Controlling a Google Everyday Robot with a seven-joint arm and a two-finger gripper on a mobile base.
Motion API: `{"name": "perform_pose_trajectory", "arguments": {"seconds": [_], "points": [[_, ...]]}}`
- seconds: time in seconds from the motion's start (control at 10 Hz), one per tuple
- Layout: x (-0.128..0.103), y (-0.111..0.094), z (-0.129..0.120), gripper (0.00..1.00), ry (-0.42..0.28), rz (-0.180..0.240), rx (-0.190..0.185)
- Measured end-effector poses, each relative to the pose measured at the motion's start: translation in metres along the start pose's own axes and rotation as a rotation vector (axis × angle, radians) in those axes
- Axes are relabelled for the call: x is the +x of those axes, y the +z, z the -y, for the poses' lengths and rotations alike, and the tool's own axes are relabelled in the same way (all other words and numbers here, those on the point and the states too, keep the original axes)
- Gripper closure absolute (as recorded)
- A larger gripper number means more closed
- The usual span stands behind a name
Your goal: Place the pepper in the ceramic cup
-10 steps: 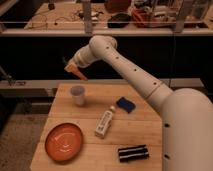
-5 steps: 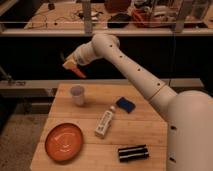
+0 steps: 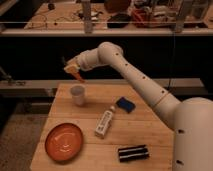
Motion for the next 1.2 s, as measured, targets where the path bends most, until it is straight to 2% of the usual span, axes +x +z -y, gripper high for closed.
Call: {"name": "perform_pose_trajectory", "arguments": {"seconds": [0.1,0.2,0.8,1.2], "points": [[0.010,0.000,-0.001,1.00,0.004,0.059,0.005],[0.015,0.001,-0.001,1.00,0.006,0.084,0.006],[0.035,0.025,0.000,1.00,0.017,0.119,-0.023],[0.048,0.040,-0.004,1.00,0.028,0.108,-0.047]]}}
